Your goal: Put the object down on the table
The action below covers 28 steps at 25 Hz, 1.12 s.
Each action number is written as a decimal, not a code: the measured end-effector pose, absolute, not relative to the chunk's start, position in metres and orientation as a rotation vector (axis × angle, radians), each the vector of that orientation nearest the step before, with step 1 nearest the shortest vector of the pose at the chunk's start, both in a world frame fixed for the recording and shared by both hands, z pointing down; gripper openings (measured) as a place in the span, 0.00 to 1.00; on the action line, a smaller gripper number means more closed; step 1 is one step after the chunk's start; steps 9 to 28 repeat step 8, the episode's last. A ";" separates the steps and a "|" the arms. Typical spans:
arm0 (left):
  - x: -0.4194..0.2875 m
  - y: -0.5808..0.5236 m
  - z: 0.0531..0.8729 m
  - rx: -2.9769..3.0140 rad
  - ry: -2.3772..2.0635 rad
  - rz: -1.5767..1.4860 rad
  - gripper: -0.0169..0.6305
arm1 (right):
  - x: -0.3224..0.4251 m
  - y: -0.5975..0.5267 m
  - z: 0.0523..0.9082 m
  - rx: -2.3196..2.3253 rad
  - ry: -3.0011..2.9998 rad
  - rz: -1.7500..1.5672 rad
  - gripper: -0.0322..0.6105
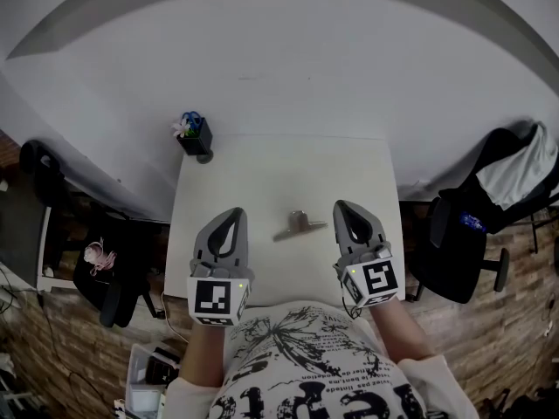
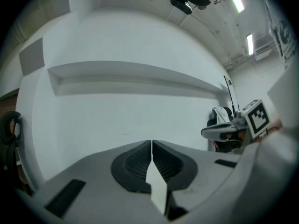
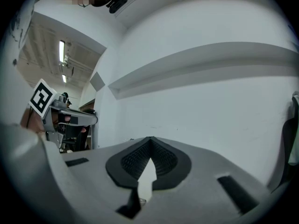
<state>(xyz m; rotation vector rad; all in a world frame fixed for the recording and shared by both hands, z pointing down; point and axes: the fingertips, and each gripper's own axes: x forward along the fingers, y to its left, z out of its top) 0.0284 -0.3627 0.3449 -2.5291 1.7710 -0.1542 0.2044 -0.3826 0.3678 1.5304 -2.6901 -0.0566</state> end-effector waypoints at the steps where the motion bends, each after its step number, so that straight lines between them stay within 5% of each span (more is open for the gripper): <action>1: 0.028 -0.363 0.343 -2.528 1.777 -0.155 0.05 | 0.204 -0.383 0.368 1.530 -2.690 -0.054 0.04; 28: 0.026 -0.364 0.350 -2.527 1.775 -0.146 0.05 | 0.200 -0.382 0.365 1.527 -2.701 -0.063 0.04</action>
